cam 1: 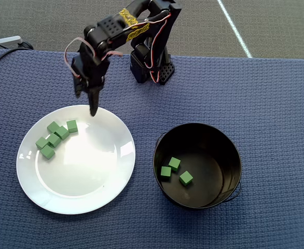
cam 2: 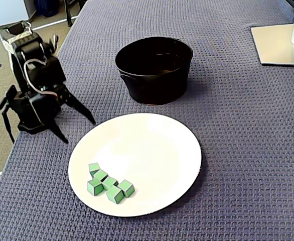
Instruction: Pick up the items on the white plate and put them in the black container.
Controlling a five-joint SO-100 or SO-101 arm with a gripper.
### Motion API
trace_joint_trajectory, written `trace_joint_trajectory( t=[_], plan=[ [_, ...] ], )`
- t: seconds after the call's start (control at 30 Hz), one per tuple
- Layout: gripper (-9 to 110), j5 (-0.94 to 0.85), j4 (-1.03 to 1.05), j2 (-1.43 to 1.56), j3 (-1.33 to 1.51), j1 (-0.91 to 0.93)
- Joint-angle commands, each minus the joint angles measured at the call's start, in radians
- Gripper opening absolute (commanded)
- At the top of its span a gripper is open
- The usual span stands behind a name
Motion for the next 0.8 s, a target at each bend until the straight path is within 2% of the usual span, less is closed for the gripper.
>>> trace_joint_trajectory(
  t=[0.0,0.17,0.3,0.4,0.77],
  plan=[
    [31,-0.037,-0.199,-0.049,0.052,0.031],
    [29,0.028,-0.201,-0.202,-0.054,0.046],
    [28,0.092,-0.092,-0.302,-0.204,0.06],
    [28,0.15,-0.155,-0.351,-0.233,0.064],
    [21,0.153,-0.199,-0.474,-0.308,0.051]
  ],
)
